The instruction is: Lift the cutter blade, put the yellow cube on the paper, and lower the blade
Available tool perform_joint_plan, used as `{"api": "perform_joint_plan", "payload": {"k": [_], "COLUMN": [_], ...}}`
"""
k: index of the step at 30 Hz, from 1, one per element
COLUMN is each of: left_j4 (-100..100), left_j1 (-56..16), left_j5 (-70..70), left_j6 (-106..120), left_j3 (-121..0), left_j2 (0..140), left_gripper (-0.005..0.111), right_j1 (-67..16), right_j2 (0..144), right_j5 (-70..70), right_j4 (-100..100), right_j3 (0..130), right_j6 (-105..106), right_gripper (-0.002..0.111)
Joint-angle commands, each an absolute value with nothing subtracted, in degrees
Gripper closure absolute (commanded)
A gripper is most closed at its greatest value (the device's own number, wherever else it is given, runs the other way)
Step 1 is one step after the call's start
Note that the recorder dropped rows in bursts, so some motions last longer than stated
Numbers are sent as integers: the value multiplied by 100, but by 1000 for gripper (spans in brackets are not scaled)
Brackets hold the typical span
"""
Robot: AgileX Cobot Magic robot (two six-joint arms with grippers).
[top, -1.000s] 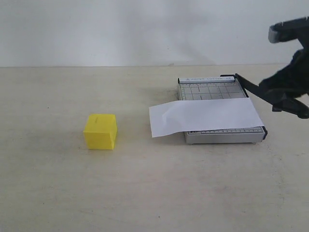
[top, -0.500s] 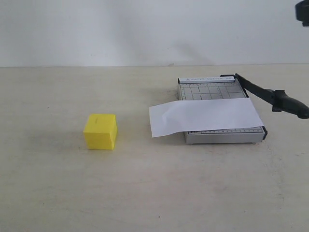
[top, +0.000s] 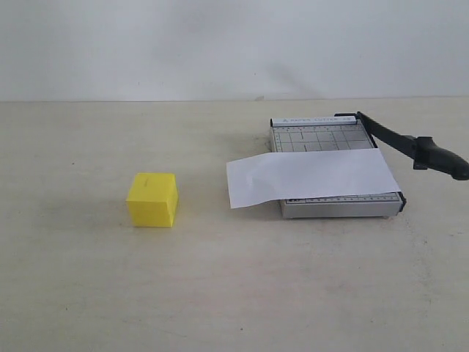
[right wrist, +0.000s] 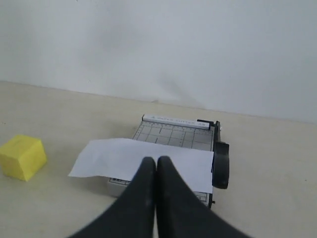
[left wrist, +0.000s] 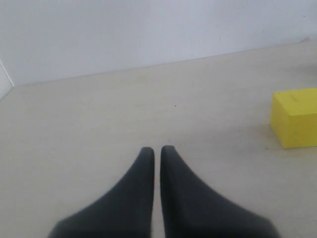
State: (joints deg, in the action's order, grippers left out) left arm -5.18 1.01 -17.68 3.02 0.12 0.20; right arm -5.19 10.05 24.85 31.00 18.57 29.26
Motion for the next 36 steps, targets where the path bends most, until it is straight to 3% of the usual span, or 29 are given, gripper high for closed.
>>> {"api": "perform_joint_plan", "payload": {"k": [1, 20, 27, 36], "left_j4": [-500, -500, -500, -500], "left_j1": [112, 112, 112, 112], "left_j5": [-1690, -1690, -1690, -1690], "left_j6": [267, 267, 267, 267], "left_j3": [0, 0, 0, 0], "left_j2": [0, 0, 0, 0], "left_gripper": [102, 102, 102, 102], "right_j1": [-516, -516, -516, -516], "right_j2": [445, 254, 254, 254], "right_j5": [2421, 2322, 732, 485], "right_j4": [3101, 3101, 2841, 2035], "right_j3": [1800, 1676, 739, 103], "right_j6": [2782, 2767, 2403, 1267], "right_gripper": [108, 108, 108, 108]}}
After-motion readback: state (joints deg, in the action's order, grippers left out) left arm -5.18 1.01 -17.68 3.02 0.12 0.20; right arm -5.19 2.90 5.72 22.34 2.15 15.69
